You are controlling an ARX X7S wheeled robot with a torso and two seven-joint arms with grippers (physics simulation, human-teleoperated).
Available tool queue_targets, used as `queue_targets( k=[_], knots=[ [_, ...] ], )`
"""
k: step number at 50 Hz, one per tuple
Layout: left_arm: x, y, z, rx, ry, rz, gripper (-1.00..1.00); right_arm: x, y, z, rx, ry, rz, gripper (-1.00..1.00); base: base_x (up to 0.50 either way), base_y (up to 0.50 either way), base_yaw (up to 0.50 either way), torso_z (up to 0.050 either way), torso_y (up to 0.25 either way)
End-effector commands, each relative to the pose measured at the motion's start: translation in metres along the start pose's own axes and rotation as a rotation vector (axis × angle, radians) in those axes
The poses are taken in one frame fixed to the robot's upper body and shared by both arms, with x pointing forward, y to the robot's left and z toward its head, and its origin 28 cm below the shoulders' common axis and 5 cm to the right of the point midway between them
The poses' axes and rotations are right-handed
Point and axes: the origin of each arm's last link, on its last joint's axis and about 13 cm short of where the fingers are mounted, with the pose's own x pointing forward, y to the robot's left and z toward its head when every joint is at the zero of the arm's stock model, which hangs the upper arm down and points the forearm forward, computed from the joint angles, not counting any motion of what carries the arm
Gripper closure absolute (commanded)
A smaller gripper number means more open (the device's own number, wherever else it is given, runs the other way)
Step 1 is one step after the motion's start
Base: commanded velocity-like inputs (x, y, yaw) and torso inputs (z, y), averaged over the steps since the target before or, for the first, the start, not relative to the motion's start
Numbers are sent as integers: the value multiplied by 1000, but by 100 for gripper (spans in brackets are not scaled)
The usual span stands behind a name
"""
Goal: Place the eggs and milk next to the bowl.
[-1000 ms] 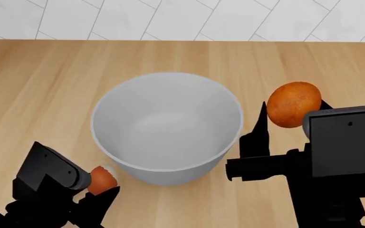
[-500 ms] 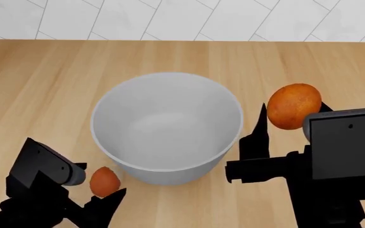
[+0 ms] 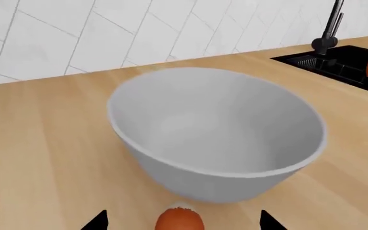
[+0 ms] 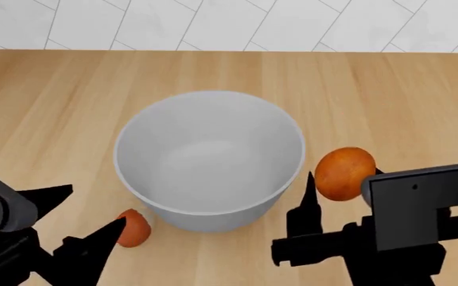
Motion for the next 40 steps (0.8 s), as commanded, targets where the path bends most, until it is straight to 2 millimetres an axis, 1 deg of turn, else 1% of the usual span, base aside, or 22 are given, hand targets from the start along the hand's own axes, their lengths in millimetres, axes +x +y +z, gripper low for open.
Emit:
queue_targets(
  k=[1, 19, 31, 40],
  knots=[
    [-13, 0, 11, -36, -86, 30, -100, 0, 0, -4, -6, 12, 17, 100, 0, 0, 0, 0, 0],
    [-23, 7, 34, -131, -380, 110, -100, 3, 3, -8, -6, 24, 34, 100, 0, 0, 0, 0, 0],
    [-25, 9, 37, -146, -439, 128, -100, 10, 7, -19, 2, 87, 86, 100, 0, 0, 0, 0, 0],
    [-23, 11, 37, -146, -454, 128, -100, 10, 9, -25, 20, 124, 115, 100, 0, 0, 0, 0, 0]
  ],
)
